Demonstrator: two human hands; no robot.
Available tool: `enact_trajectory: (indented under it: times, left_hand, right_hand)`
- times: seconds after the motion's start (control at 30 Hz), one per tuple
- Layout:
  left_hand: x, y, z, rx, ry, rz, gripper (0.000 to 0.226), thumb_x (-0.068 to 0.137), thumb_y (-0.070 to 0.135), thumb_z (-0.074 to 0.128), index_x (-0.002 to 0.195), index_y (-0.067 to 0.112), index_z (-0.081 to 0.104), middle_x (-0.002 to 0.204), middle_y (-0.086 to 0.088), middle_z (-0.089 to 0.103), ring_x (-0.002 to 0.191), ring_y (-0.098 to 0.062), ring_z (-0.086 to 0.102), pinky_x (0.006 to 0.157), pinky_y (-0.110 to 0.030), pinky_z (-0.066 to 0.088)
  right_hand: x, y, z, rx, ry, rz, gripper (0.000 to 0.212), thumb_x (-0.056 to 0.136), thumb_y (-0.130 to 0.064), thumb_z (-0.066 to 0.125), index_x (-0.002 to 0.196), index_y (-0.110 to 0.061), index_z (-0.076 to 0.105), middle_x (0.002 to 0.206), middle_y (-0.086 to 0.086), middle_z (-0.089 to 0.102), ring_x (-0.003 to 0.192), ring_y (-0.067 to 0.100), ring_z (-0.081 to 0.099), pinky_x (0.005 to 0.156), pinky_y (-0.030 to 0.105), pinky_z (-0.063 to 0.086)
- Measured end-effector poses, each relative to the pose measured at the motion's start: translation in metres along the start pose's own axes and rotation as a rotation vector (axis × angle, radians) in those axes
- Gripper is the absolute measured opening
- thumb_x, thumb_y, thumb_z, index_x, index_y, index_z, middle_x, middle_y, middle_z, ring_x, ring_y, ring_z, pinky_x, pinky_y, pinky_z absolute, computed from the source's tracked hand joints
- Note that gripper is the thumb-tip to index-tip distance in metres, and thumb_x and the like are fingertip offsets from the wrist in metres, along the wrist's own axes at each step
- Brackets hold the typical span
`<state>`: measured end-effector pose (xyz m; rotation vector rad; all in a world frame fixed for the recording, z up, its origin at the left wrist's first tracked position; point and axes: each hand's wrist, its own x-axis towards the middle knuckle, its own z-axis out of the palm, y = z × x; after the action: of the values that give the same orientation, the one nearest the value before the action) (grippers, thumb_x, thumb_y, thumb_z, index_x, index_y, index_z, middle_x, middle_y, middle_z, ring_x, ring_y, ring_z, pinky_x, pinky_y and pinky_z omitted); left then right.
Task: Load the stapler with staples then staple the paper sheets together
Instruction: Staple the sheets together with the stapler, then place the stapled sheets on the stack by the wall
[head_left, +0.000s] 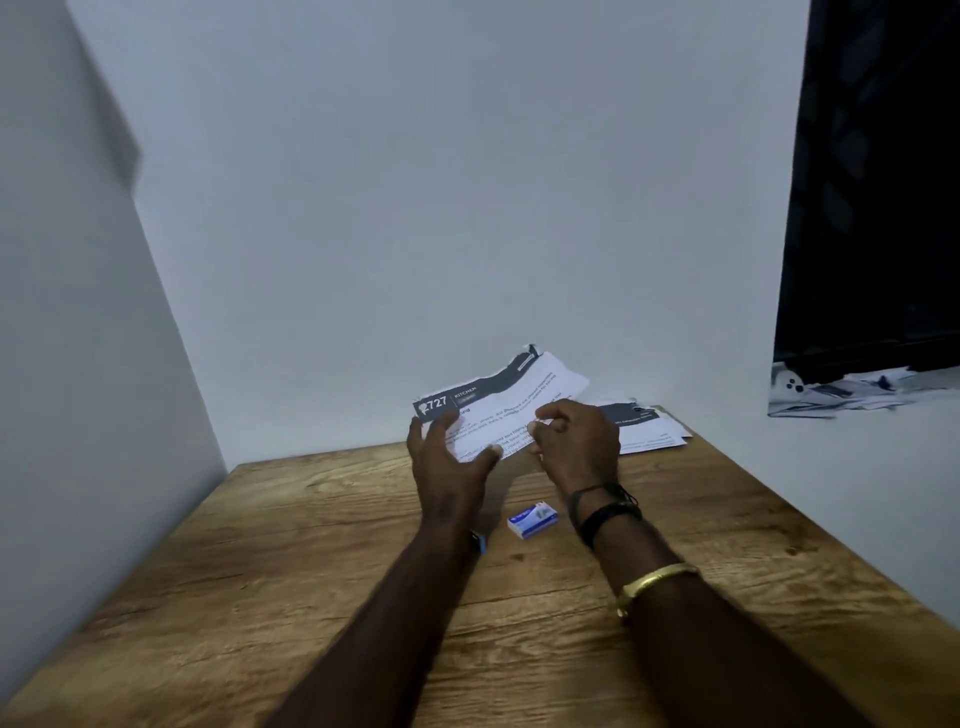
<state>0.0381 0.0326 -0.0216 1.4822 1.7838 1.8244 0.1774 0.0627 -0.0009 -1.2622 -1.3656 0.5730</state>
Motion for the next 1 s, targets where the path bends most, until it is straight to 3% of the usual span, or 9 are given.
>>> enact_trajectory:
  times: [0.1, 0.2, 0.27, 0.4, 0.57, 0.8, 0.87, 1.0]
  left_hand:
    - [-0.007, 0.010, 0.022, 0.037, -0.080, 0.059, 0.063, 0.069, 0.013, 0.088, 0.128, 0.013, 0.064, 0.161, -0.013, 0.028, 0.148, -0.019, 0.029, 0.096, 0.006, 0.013]
    - [-0.006, 0.020, 0.040, 0.087, -0.143, 0.081, 0.068, 0.070, 0.018, 0.089, 0.132, 0.012, 0.062, 0.164, -0.012, 0.021, 0.151, -0.021, 0.025, 0.109, -0.011, 0.018]
    - [-0.005, 0.024, 0.050, 0.115, -0.181, 0.073, 0.073, 0.068, 0.022, 0.091, 0.133, 0.011, 0.061, 0.164, -0.010, 0.020, 0.150, -0.021, 0.027, 0.110, -0.015, 0.020]
    - [-0.002, 0.027, 0.070, 0.178, -0.265, 0.071, 0.078, 0.060, 0.029, 0.095, 0.128, 0.008, 0.064, 0.154, -0.006, 0.037, 0.139, -0.021, 0.042, 0.104, -0.018, 0.033]
    - [0.006, 0.027, 0.091, 0.239, -0.311, 0.027, 0.065, 0.068, 0.028, 0.092, 0.124, 0.008, 0.066, 0.140, -0.008, 0.051, 0.130, -0.020, 0.047, 0.099, -0.023, 0.038]
    - [0.004, 0.024, 0.114, 0.240, -0.330, -0.034, 0.057, 0.073, 0.017, 0.087, 0.123, 0.007, 0.062, 0.132, -0.006, 0.053, 0.121, -0.018, 0.052, 0.081, -0.012, 0.031]
    - [0.004, 0.024, 0.121, 0.250, -0.326, -0.056, 0.054, 0.073, 0.015, 0.086, 0.121, 0.008, 0.062, 0.129, -0.005, 0.054, 0.116, -0.016, 0.054, 0.085, -0.014, 0.035]
    - [0.008, 0.023, 0.132, 0.356, -0.370, -0.098, 0.049, 0.078, 0.021, 0.083, 0.122, 0.011, 0.064, 0.133, -0.006, 0.055, 0.124, -0.023, 0.055, 0.103, -0.025, 0.043]
  right_hand:
    - [0.007, 0.012, -0.018, -0.086, 0.076, -0.007, 0.011, 0.083, -0.021, 0.079, 0.093, -0.020, 0.077, 0.091, 0.002, 0.077, 0.088, 0.017, 0.072, 0.076, 0.021, 0.048]
    - [0.015, 0.024, -0.033, -0.107, 0.107, 0.015, 0.011, 0.083, -0.022, 0.079, 0.093, -0.019, 0.076, 0.091, 0.003, 0.078, 0.091, 0.019, 0.072, 0.076, 0.021, 0.045]
    - [0.022, 0.032, -0.042, -0.112, 0.127, 0.041, 0.011, 0.083, -0.021, 0.079, 0.093, -0.019, 0.076, 0.092, 0.005, 0.078, 0.093, 0.021, 0.071, 0.076, 0.021, 0.043]
    - [0.032, 0.043, -0.051, -0.118, 0.178, 0.084, 0.011, 0.082, -0.020, 0.079, 0.092, -0.019, 0.077, 0.096, 0.004, 0.077, 0.098, 0.023, 0.069, 0.075, 0.019, 0.037]
    - [0.046, 0.053, -0.054, -0.117, 0.196, 0.113, 0.011, 0.083, -0.019, 0.078, 0.094, -0.017, 0.078, 0.103, 0.005, 0.076, 0.103, 0.027, 0.069, 0.077, 0.021, 0.040]
    - [0.059, 0.067, -0.062, -0.155, 0.177, 0.212, 0.014, 0.086, -0.025, 0.076, 0.099, -0.023, 0.077, 0.111, 0.000, 0.076, 0.106, 0.028, 0.069, 0.089, 0.032, 0.053]
    - [0.063, 0.070, -0.063, -0.178, 0.161, 0.253, 0.016, 0.088, -0.024, 0.073, 0.104, -0.023, 0.077, 0.116, 0.003, 0.075, 0.109, 0.030, 0.069, 0.094, 0.035, 0.055]
    - [0.068, 0.074, -0.062, -0.286, 0.093, 0.280, 0.026, 0.091, -0.027, 0.068, 0.115, -0.020, 0.074, 0.127, 0.007, 0.070, 0.119, 0.034, 0.064, 0.094, 0.035, 0.051]
